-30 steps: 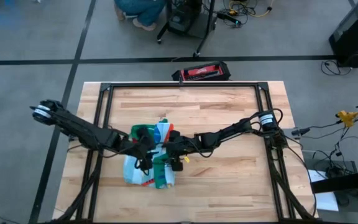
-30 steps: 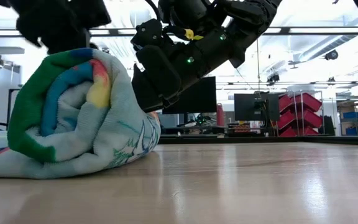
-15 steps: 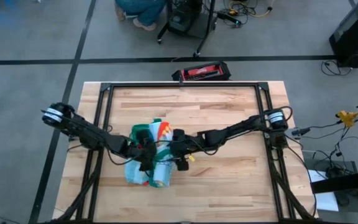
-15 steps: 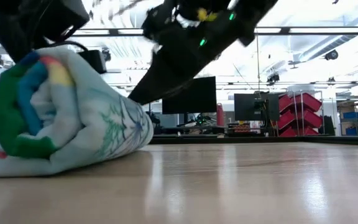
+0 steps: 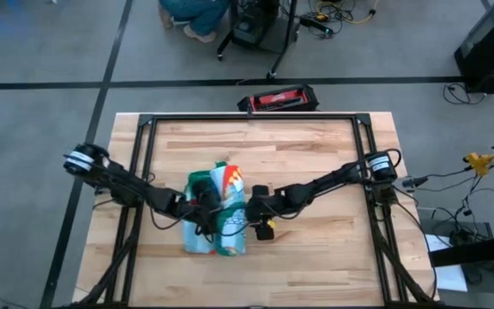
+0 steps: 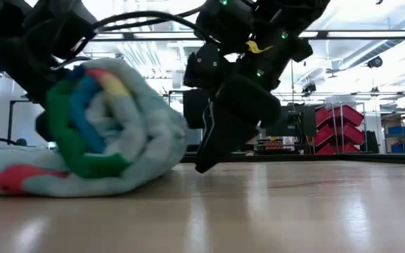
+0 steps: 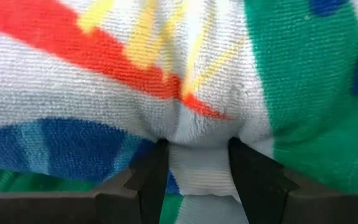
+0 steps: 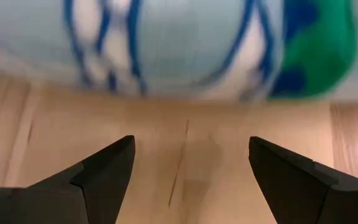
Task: Roll towel
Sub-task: Roll the multi-color dinosaur print towel
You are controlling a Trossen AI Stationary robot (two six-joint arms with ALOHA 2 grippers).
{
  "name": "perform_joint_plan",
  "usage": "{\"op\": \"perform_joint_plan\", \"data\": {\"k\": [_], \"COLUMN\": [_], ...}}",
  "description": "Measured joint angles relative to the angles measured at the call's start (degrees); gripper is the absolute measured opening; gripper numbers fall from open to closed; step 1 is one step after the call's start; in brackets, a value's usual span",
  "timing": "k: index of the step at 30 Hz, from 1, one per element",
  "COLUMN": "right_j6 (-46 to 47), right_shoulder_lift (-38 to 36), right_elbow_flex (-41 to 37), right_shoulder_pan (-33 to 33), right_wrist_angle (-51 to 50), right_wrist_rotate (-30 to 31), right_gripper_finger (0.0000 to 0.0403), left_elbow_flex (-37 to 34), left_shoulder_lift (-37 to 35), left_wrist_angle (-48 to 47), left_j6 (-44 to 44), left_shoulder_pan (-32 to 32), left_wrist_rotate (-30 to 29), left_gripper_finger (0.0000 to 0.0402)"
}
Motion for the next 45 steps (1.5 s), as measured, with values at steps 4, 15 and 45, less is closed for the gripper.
{"op": "perform_joint_plan", "data": {"k": [4,15,45], "right_j6": [-1.4,-3.0,3.1], "right_shoulder_lift": [-0.2,-2.7,-17.7], "right_elbow_flex": [-0.5,-1.7,-27.3], "right_shoulder_pan": [-0.2,-1.6,-1.3], "right_wrist_angle": [-0.5,-4.0,7.2], "right_wrist_rotate": [0.0,-0.5,-1.1], "right_gripper_finger": [0.0292,0.0284,0.0296], "left_elbow_flex": [0.0,5.1,22.0], "left_shoulder_lift": [4.2,8.5,20.9], "left_wrist_angle": [7.8,13.6,16.1], "left_j6": [1.2,7.8,21.0], "left_shoulder_pan": [0.3,0.5,4.9], "left_wrist_rotate": [-0.1,-2.3,0.0], "left_gripper_finger": [0.0158,0.0158,0.0158]}}
